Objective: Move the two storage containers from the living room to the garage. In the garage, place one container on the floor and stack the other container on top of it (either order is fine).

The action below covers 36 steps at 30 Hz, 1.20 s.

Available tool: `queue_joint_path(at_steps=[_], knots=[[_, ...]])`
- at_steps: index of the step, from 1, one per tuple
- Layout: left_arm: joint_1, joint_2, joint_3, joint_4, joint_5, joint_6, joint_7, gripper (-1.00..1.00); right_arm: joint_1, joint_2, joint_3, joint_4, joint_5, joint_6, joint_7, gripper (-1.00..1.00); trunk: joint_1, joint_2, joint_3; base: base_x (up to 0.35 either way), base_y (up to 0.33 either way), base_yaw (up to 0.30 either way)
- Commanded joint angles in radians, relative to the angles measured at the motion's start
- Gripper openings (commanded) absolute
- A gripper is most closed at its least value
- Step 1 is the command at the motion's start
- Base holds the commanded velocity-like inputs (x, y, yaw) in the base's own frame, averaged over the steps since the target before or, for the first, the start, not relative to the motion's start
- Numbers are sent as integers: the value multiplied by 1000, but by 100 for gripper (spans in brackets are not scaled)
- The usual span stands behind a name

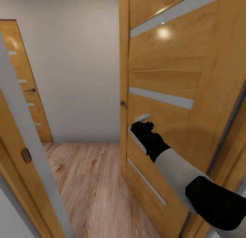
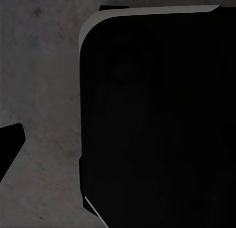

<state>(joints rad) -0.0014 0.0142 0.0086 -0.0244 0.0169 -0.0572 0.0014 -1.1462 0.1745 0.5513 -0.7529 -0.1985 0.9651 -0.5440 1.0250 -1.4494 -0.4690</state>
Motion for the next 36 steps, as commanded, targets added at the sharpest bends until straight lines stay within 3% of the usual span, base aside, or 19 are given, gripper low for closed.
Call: queue_joint_path(at_steps=[1,12,36], knots=[[0,0,1,0,2,-3,0,100,6,0,3,0,-11,1,-8,100,0,-1,-1,0,0,0],[0,0,0,0,1,-3,0,100,25,0,4,-3,-47,-2,-4,100,0,-1,-1,0,0,0],[0,0,-3,0,-1,-3,0,100,25,0,8,-3,-47,7,-6,100,0,-1,-1,92,0,0]])
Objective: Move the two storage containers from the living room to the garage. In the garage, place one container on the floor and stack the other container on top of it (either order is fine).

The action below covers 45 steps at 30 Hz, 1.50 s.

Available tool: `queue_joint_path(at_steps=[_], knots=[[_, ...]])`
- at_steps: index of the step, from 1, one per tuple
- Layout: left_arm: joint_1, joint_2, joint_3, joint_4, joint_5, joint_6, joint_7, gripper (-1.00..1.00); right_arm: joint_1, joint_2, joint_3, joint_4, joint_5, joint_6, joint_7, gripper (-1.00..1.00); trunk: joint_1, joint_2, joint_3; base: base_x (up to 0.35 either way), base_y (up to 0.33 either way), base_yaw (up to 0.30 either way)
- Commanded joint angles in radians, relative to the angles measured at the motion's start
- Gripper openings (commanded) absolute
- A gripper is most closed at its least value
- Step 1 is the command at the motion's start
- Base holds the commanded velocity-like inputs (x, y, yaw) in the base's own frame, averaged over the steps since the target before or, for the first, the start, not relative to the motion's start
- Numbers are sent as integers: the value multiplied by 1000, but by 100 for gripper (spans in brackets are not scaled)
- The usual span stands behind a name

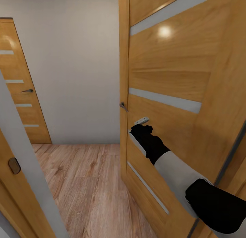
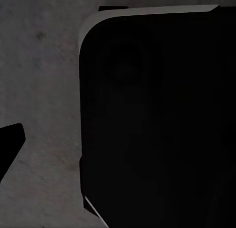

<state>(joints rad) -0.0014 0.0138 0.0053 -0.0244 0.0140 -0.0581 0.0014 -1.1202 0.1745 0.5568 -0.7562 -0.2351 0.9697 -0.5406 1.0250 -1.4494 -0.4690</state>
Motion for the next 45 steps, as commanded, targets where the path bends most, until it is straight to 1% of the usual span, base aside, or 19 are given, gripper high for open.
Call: queue_joint_path(at_steps=[1,13,15,19,22,35,39,45], knots=[[0,0,0,0,1,-3,0,100,-1,0,3,0,-10,2,-10,100,0,-1,-1,1,0,0],[0,0,-1,0,1,-2,0,100,-1,0,4,0,4,5,-28,100,0,-1,-1,0,0,0],[0,0,-1,0,1,-2,0,100,-1,0,6,5,3,5,-51,100,0,-1,-1,0,0,0],[0,0,-2,0,-2,-2,0,100,-1,0,7,12,-3,7,-132,100,0,-1,-1,45,-24,0],[0,0,-3,0,-5,-2,0,100,-1,0,8,14,-5,8,-153,100,0,-1,-1,180,-128,0],[0,0,-6,0,-8,-2,0,100,-1,0,8,17,-4,9,-165,100,0,-1,-1,214,-155,0],[0,0,-7,0,-8,-2,0,100,-1,0,9,17,-4,8,-173,100,0,-1,-1,65,-36,0],[0,0,-7,0,-8,-2,0,100,-2,0,11,17,-4,12,-208,100,0,-1,-1,8,-4,0]])
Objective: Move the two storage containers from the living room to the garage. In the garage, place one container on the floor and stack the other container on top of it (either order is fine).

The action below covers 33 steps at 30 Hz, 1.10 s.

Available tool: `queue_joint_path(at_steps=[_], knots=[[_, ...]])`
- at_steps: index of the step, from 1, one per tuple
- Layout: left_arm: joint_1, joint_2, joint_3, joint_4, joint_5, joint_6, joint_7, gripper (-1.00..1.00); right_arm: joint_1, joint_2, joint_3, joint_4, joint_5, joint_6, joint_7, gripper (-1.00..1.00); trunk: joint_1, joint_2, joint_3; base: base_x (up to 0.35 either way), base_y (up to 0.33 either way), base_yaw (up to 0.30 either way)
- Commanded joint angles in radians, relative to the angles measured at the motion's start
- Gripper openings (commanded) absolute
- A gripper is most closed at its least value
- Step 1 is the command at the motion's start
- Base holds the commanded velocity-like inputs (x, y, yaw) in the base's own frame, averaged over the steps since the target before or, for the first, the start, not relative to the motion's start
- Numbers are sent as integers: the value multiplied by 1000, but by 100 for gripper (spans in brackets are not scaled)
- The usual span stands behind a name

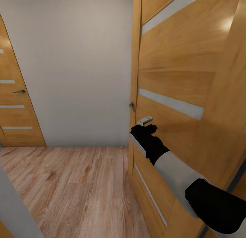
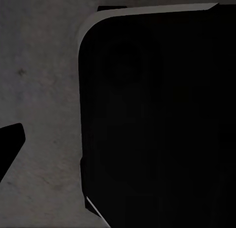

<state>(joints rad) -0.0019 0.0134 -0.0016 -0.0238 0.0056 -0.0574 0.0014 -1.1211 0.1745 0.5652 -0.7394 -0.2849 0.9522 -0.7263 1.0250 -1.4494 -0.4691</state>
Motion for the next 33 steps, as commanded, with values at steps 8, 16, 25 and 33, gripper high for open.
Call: queue_joint_path(at_steps=[8,16,25,33], knots=[[0,0,1,-1,1,-2,0,100,-2,0,4,39,45,33,-86,100,0,-1,-1,0,0,0],[0,0,1,-1,1,-2,0,100,-2,0,4,50,43,33,-96,100,0,-1,-1,0,0,0],[0,0,-1,-1,1,-2,-3,100,-2,0,4,51,43,33,-96,100,0,-1,-1,100,0,0],[0,0,-1,-1,1,-3,-3,100,-2,0,4,51,43,34,-96,100,0,-1,-1,222,0,0]])
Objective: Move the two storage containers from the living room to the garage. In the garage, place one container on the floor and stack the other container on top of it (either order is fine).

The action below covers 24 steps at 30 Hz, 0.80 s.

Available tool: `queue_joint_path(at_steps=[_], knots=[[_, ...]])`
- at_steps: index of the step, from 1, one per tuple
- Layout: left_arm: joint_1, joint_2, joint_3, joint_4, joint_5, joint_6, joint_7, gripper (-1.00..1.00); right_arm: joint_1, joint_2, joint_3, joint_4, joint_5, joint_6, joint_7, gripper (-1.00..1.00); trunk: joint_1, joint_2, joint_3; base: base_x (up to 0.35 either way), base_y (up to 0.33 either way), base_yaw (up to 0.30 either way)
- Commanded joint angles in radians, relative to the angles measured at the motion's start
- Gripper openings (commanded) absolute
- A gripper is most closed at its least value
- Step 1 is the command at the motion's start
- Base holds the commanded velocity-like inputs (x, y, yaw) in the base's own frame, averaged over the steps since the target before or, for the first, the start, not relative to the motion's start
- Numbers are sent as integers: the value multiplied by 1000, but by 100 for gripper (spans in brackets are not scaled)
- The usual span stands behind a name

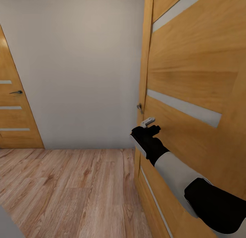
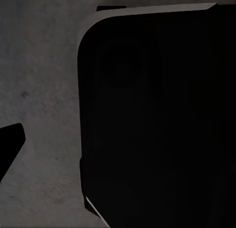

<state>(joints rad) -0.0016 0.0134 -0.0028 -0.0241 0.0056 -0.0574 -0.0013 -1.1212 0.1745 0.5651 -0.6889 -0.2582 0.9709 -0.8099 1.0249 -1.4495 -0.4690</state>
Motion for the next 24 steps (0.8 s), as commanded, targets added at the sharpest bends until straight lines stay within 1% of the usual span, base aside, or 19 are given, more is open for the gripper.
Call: queue_joint_path(at_steps=[1,8,19,22,24], knots=[[0,0,0,0,1,-3,0,100,-2,0,4,0,16,15,-12,100,0,0,-1,45,0,0],[0,0,0,0,1,-3,0,100,-2,0,4,0,16,15,-12,100,0,0,-1,36,0,0],[0,0,0,0,1,-2,0,100,-2,0,4,0,17,15,-14,100,0,0,-1,291,0,0],[0,-1,0,0,0,-2,0,100,-2,0,4,1,17,15,-28,100,0,0,-1,240,0,0],[0,-1,0,0,-1,-2,0,100,-2,0,4,1,17,15,-43,100,0,0,-1,97,0,0]])
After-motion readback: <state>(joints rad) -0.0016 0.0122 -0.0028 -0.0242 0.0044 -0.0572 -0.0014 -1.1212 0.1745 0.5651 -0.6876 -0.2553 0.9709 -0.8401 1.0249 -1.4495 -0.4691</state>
